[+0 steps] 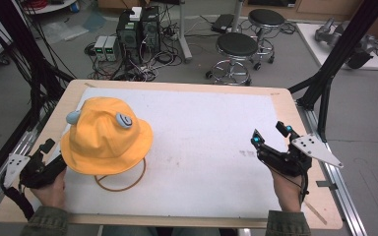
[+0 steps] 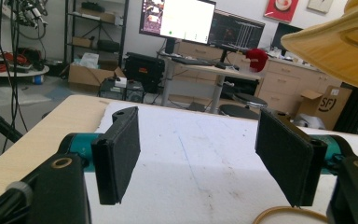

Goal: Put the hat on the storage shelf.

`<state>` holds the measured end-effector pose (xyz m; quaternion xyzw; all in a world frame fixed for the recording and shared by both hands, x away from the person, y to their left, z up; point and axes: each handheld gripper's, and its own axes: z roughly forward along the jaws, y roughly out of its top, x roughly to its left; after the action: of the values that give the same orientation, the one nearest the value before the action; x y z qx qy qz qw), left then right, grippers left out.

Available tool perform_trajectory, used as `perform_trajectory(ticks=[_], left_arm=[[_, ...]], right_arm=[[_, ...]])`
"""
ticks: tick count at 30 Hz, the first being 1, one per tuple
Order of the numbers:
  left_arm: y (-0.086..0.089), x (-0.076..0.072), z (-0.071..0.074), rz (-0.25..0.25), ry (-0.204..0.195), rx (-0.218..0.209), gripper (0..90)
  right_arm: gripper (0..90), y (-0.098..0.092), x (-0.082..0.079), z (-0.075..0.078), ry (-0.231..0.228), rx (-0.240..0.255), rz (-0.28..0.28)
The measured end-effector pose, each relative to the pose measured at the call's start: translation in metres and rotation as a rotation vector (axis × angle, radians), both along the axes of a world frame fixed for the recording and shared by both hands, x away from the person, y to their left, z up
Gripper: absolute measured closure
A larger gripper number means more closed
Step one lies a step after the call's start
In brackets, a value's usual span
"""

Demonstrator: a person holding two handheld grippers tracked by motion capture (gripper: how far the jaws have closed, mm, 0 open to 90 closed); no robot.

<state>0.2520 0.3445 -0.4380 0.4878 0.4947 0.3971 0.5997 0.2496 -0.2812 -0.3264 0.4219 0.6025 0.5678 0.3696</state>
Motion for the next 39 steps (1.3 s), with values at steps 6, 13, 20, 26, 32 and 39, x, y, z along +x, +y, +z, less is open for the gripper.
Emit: perform_trajectory(ticks=[6,13,20,26,32,39], left_arm=[[0.0,0.0,0.0,0.0,0.001,0.001,31.0],[0.0,0.0,0.0,-0.001,0.002,-0.001,31.0],[0.0,0.0,0.0,-0.001,0.002,-0.002,31.0],[0.0,0.0,0.0,-0.005,0.005,-0.007,31.0],[0.001,-0.002,0.0,-0.003,0.006,-0.016,31.1],[-0.001,-0.002,-0.001,0.0,0.008,-0.004,31.1]], right_arm=[[19.8,-0.006,0.007,-0.032,0.061,-0.042,-0.07],[19.8,-0.01,0.014,-0.06,0.105,-0.041,-0.132],[19.8,-0.014,0.016,-0.077,0.123,-0.065,-0.184],[19.8,-0.017,0.017,-0.087,0.142,-0.058,-0.22],[19.7,-0.013,0.018,-0.09,0.147,-0.077,-0.227],[19.6,-0.014,0.018,-0.09,0.144,-0.056,-0.225]])
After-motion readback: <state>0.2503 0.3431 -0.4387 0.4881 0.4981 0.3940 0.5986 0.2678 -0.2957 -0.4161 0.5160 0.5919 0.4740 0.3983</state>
